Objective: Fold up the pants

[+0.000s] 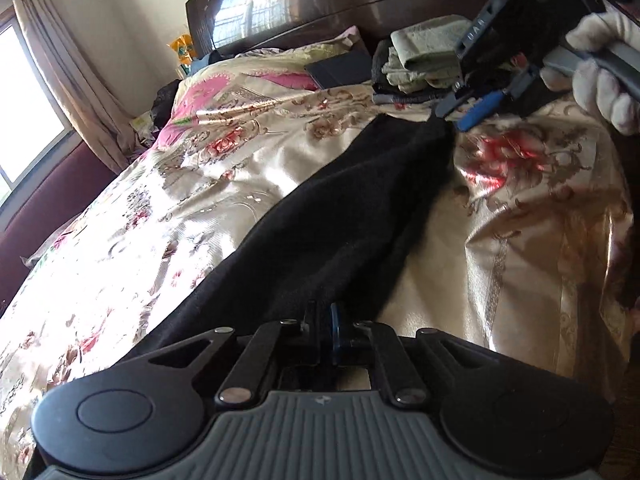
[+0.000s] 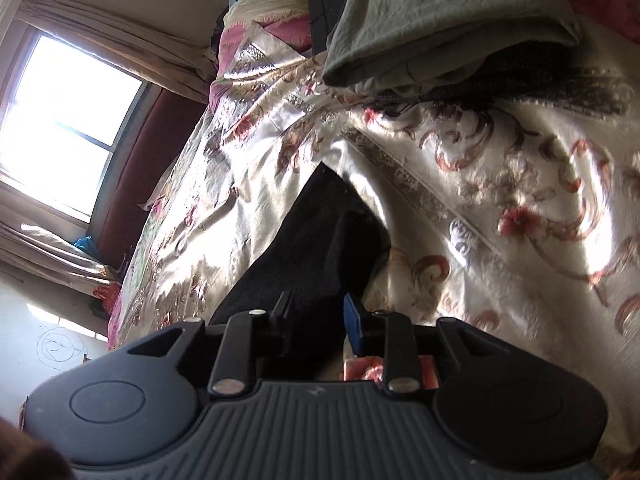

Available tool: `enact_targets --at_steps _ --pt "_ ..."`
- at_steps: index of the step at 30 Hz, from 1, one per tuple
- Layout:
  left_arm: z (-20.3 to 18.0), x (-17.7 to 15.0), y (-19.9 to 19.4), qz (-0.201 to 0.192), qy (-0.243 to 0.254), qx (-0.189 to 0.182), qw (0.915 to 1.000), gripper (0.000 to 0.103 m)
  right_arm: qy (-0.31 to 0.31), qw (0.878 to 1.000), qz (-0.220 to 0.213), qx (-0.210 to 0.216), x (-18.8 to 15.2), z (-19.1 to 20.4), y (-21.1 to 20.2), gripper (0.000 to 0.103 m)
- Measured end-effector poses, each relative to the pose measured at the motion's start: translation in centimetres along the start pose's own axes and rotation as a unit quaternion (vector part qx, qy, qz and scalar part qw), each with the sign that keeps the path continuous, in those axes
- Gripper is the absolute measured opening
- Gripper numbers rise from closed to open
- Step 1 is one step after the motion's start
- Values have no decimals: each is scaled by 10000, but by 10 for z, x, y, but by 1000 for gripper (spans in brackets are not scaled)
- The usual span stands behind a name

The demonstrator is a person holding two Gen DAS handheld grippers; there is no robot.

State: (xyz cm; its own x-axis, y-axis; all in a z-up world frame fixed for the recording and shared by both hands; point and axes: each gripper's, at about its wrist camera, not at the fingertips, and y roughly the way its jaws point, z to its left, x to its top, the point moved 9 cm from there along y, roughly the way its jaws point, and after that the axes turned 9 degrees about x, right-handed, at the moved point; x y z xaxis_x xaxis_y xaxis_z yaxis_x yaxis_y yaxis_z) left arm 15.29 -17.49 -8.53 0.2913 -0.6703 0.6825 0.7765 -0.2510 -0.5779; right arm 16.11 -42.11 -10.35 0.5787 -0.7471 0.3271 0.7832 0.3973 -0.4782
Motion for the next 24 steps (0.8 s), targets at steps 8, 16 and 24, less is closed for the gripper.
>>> enact_targets --at_steps 8,16,24 --pt "-3 -11 43 302 215 293 9989 29 143 9995 -64 -279 -14 -13 27 31" --pt "-8 -7 38 169 99 190 9996 30 394 9962 -760 128 -2 -15 59 25" --pt "-9 3 45 286 -67 99 9995 31 850 9879 -942 893 16 0 32 6"
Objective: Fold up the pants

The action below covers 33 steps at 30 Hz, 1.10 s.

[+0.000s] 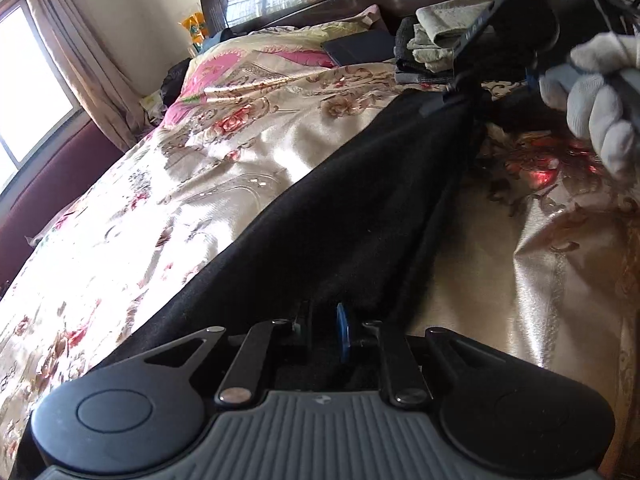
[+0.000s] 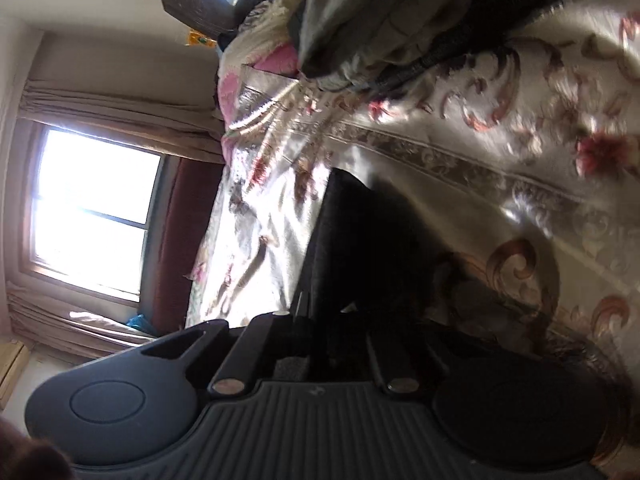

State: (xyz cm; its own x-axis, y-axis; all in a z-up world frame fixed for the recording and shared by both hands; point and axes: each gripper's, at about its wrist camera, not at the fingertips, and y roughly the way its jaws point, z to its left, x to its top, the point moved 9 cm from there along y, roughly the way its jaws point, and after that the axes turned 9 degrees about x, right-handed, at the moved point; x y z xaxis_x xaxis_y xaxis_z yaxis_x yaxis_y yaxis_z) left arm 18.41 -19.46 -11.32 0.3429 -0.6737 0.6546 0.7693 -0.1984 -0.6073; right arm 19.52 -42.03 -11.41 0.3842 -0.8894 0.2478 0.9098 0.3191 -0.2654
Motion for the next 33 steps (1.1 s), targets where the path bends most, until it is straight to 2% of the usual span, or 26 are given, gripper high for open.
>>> enact_targets --at_steps 2,4,5,9,12,14,17,19,20,22,25,29,33 --pt "-9 1 -6 -90 -2 -202 9998 31 -504 9985 -57 -214 5 9 -10 6" --pt "-16 -8 1 152 -138 -371 9991 31 -658 9944 166 -815 3 -11 -2 6" --pt "-17 -12 3 176 -133 -324 9992 31 -575 9911 390 -1138 -1 -27 5 6" --pt "3 -23 -14 183 -338 -112 9992 36 -811 9899 402 -1092 -2 -11 -5 13" --pt "37 -43 -35 187 -533 264 9981 36 -1123 9860 290 -1198 -2 -2 -32 13" --pt "66 -60 -43 200 -661 755 9948 37 -1264 9833 337 -1263 -6 -1 -39 14" --pt "103 -97 -41 524 -874 1424 9846 40 -973 9867 429 -1229 -15 -11 -27 14" --pt "110 -127 -31 950 -797 1661 9783 43 -685 9907 351 -1123 -17 -18 -19 17" --pt "112 -135 -34 917 -808 1704 9778 43 -505 9927 298 -1050 -17 -20 -15 18" --pt "109 -133 -44 844 -816 1644 9794 43 -415 9938 240 -1000 -15 -21 -11 19" --pt "102 -113 -53 557 -946 1443 9834 43 -268 9955 88 -903 -10 -23 -16 19" --pt "83 -66 -48 74 -1096 1048 9884 44 -104 9966 -39 -819 -6 -25 -17 23" --pt "55 -27 -32 -193 -877 735 9932 46 -159 9970 -87 -753 -6 -27 -18 23"
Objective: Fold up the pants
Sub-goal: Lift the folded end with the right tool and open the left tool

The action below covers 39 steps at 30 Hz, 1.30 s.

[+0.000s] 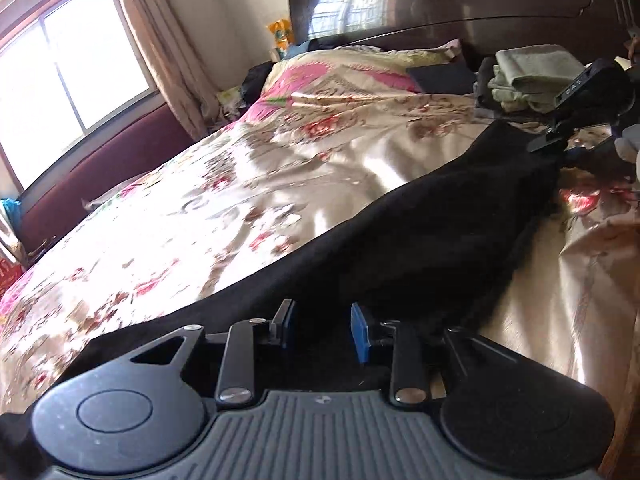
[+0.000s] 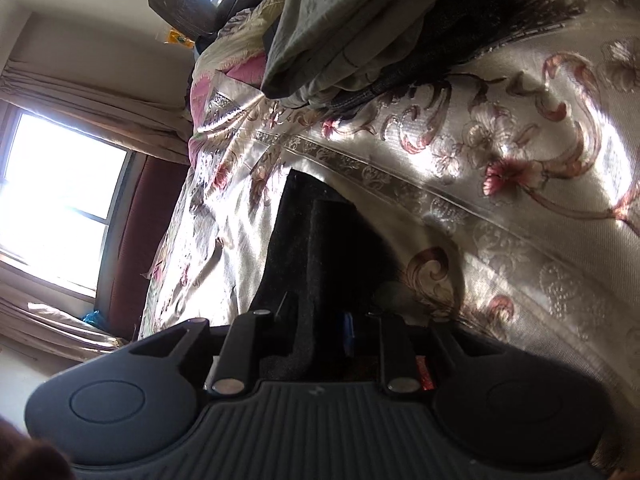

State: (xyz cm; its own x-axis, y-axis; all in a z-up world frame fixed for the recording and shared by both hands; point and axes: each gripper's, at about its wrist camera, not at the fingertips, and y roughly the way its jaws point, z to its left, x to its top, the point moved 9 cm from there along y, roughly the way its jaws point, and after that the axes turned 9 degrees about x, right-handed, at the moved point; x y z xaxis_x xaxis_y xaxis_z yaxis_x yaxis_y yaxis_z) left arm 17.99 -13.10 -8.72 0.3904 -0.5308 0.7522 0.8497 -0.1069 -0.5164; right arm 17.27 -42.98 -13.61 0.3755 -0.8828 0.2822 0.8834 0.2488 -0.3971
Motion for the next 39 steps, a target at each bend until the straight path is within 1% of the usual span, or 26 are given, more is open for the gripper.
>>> enact_targets --at_steps 2,3,6,7,8,9,10,12,13,15,17,18,20,21,22,23,24,26,28,31,34,35,36,39 --pt "-17 10 9 -21 94 -192 9998 46 69 9999 22 86 0 -2 9 23" --pt "-25 15 13 -26 155 -264 9995 46 68 9998 40 163 0 -1 15 25" --pt "-42 23 19 -21 289 -388 9988 46 214 9992 91 336 -3 -1 34 27" --pt "-46 25 21 5 299 -433 9986 46 165 9991 102 371 -4 0 37 25" --pt "-48 25 23 50 287 -477 9984 46 87 9994 96 333 -5 -1 37 19" --pt "-50 24 25 89 277 -495 9984 46 54 9994 115 330 -5 -1 36 11" --pt "-50 23 26 105 283 -485 9984 46 87 9993 119 343 -4 -1 33 8" --pt "-48 21 28 102 277 -403 9988 46 109 9980 26 622 -3 7 21 8" --pt "-46 19 29 116 253 -370 9989 46 27 9977 -19 670 -3 12 16 8" --pt "-43 8 36 323 190 -352 9987 46 -137 9985 33 536 -5 14 16 8" --pt "-41 -2 40 490 75 -433 9978 46 -204 9993 272 184 -8 6 28 8" --pt "-40 -2 40 495 53 -453 9977 46 -159 9993 342 74 -8 3 32 11" --pt "-33 3 33 396 33 -375 9985 46 -158 9987 394 267 -5 11 31 13" --pt "-27 7 30 282 -42 -296 9992 47 -217 9988 360 234 -3 14 30 16" --pt "-19 7 29 269 -168 -238 9992 48 -316 9987 378 138 -3 15 32 16" --pt "-12 5 33 373 -282 -210 9987 49 -398 9983 414 50 -2 14 35 16" --pt "-7 -1 37 498 -329 -156 9981 49 -407 9982 446 -48 -2 14 38 12" --pt "-1 -17 46 743 -212 -61 9970 50 -363 9983 443 -115 -1 16 38 9" --pt "6 -23 38 703 -169 -14 9974 50 -560 9974 393 -208 -3 22 34 9" --pt "20 -24 26 648 -326 71 9973 50 -890 9938 462 -476 -7 27 35 8" --pt "32 -34 26 822 -339 303 9956 50 -786 9952 390 -424 -6 37 30 8" --pt "34 -38 28 932 -356 319 9945 50 -856 9950 372 -361 -7 45 27 8" --pt "36 -41 28 1003 -395 296 9937 50 -990 9939 370 -325 -9 55 25 8" --pt "42 -44 24 1014 -499 318 9931 50 -1487 9876 453 -229 -19 89 24 8"
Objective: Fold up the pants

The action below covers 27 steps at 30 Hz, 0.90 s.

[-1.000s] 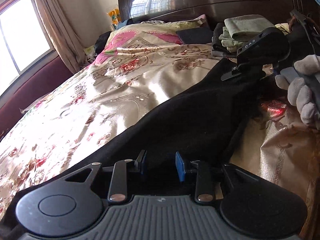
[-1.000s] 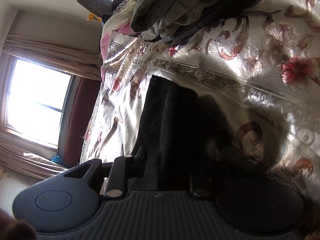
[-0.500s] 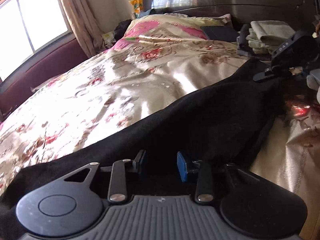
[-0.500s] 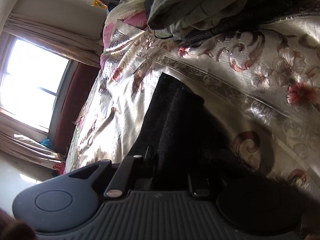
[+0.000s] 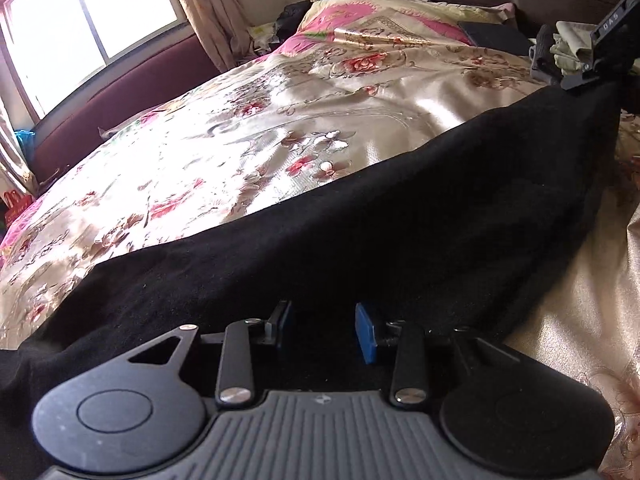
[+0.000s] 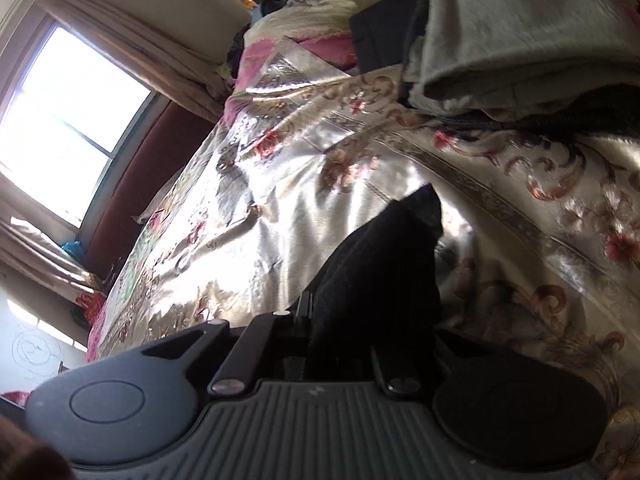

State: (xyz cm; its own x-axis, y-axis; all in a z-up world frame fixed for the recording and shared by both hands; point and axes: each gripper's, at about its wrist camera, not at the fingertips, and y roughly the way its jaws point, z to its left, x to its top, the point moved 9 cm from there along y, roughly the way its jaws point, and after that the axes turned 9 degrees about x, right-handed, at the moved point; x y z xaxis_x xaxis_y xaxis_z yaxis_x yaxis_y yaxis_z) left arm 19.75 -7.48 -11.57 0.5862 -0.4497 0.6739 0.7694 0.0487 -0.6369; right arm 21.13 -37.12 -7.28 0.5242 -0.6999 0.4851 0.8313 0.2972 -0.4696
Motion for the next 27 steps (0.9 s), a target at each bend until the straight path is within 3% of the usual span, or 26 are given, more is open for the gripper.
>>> enact_targets --at_steps 6,13,21,27 --pt "9 -4 -5 -53 -93 56 9999 50 -780 9962 280 277 -21 73 10 8" --pt "41 -8 -7 -105 -446 150 9988 50 -1615 9798 939 706 -80 158 51 8" --pt "86 -19 -7 -151 -842 347 9957 50 -2269 9547 1653 984 -154 219 91 8" --pt "121 -39 -4 -93 -1284 494 9905 50 -2500 9436 1894 1058 -188 243 105 8"
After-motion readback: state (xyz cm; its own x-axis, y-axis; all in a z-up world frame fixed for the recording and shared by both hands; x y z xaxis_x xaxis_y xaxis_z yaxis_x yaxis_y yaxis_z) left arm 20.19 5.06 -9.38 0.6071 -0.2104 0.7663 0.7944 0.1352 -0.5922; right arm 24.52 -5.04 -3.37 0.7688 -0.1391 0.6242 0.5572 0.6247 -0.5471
